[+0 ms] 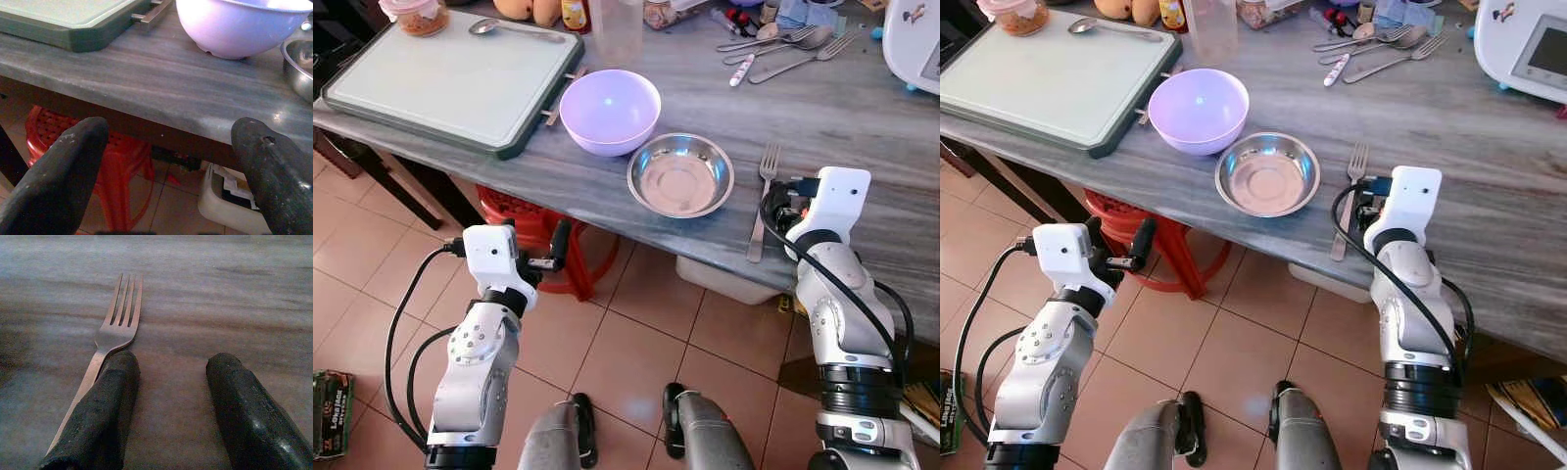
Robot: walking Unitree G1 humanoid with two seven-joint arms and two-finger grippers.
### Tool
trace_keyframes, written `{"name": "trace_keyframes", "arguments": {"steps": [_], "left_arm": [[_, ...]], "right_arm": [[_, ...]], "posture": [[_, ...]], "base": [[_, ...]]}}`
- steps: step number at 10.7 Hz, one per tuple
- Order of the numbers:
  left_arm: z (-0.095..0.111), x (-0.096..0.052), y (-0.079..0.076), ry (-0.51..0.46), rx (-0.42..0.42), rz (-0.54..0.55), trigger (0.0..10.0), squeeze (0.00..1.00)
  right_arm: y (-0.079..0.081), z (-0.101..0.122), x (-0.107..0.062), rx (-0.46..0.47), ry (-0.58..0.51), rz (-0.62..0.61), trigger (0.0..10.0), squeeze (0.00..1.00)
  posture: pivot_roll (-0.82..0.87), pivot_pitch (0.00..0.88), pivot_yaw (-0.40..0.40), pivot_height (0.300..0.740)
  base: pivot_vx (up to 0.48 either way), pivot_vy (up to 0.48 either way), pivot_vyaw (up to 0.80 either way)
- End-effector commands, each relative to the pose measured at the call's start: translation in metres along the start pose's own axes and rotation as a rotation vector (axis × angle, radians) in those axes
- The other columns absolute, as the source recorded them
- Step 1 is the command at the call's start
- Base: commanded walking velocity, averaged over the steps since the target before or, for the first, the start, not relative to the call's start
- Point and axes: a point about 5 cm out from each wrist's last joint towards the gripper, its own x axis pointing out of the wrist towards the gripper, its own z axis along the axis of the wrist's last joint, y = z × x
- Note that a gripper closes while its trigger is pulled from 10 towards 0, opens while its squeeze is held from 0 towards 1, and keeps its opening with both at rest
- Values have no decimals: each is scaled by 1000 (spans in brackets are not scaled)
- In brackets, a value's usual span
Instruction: Setting the table
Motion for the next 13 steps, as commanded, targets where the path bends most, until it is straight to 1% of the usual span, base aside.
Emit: {"name": "trace_keyframes", "arguments": {"steps": [1,7,8,10,12,13], "left_arm": [[-6,-2,1,28,2,10,10000,0],[-7,-3,0,34,2,9,10000,0],[-7,-3,0,33,2,8,10000,0],[-7,-3,0,33,0,9,10000,0],[-6,-2,0,26,-5,5,10000,0],[-5,-2,-1,21,-7,1,10000,0]], "right_arm": [[13,-13,-3,14,63,65,10000,0],[29,-12,-2,35,55,150,10000,0],[28,-10,-2,32,47,141,10000,0],[20,-7,-5,11,24,102,10000,0],[1,2,-14,-2,-30,-29,10000,0],[-6,5,-22,-15,-50,-87,10000,0]], "posture": [[-45,255,69,740],[-43,260,68,740],[-43,260,68,740],[-44,260,65,740],[-46,256,62,740],[-46,253,60,740]], "base": [[0,0,0],[0,0,0],[0,0,0],[0,0,0],[0,0,0],[0,0,0]]}}
